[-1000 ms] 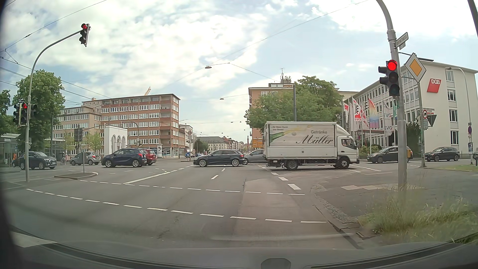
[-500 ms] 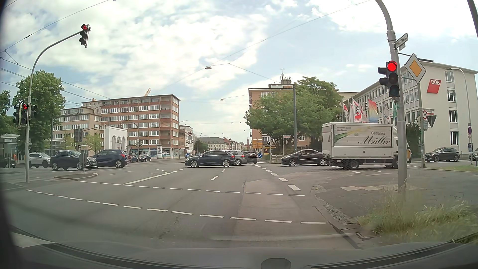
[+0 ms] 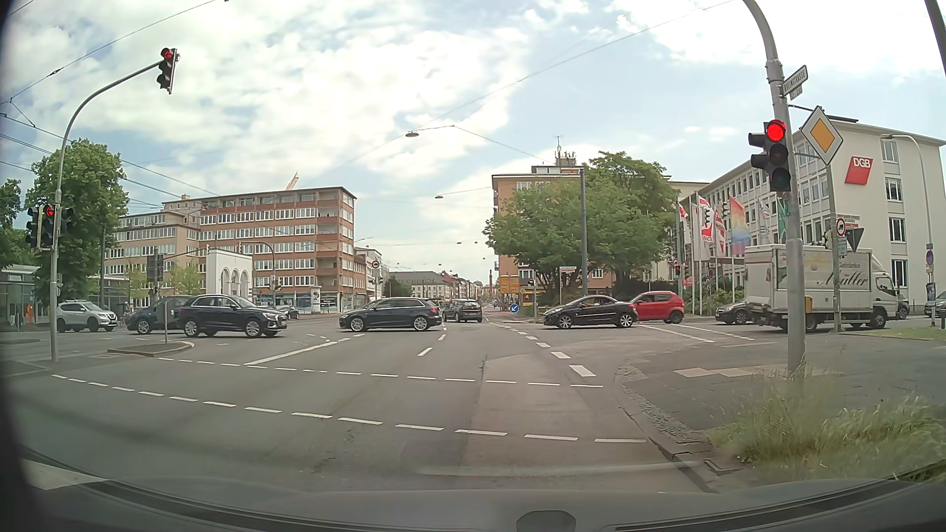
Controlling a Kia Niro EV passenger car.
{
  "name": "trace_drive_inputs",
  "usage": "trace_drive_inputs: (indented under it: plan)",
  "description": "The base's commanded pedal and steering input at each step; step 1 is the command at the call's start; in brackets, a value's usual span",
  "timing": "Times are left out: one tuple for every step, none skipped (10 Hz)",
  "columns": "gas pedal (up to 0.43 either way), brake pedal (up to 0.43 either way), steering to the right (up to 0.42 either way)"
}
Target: Follow the waypoints while adhering to traffic rules and regulations
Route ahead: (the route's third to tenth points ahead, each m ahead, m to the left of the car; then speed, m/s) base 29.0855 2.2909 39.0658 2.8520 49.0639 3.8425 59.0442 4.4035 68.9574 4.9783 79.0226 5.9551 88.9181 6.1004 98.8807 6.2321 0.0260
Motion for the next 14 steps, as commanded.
trace_drive_inputs:
  plan:
    - [0.0, 0.25, -0.002]
    - [0.0, 0.256, -0.002]
    - [0.0, 0.256, -0.002]
    - [0.0, 0.25, -0.002]
    - [0.0, 0.256, -0.002]
    - [0.0, 0.256, -0.002]
    - [0.0, 0.256, -0.002]
    - [0.0, 0.256, -0.002]
    - [0.0, 0.25, -0.002]
    - [0.0, 0.256, -0.002]
    - [0.0, 0.256, -0.002]
    - [0.0, 0.25, -0.002]
    - [0.0, 0.256, -0.002]
    - [0.0, 0.256, -0.001]
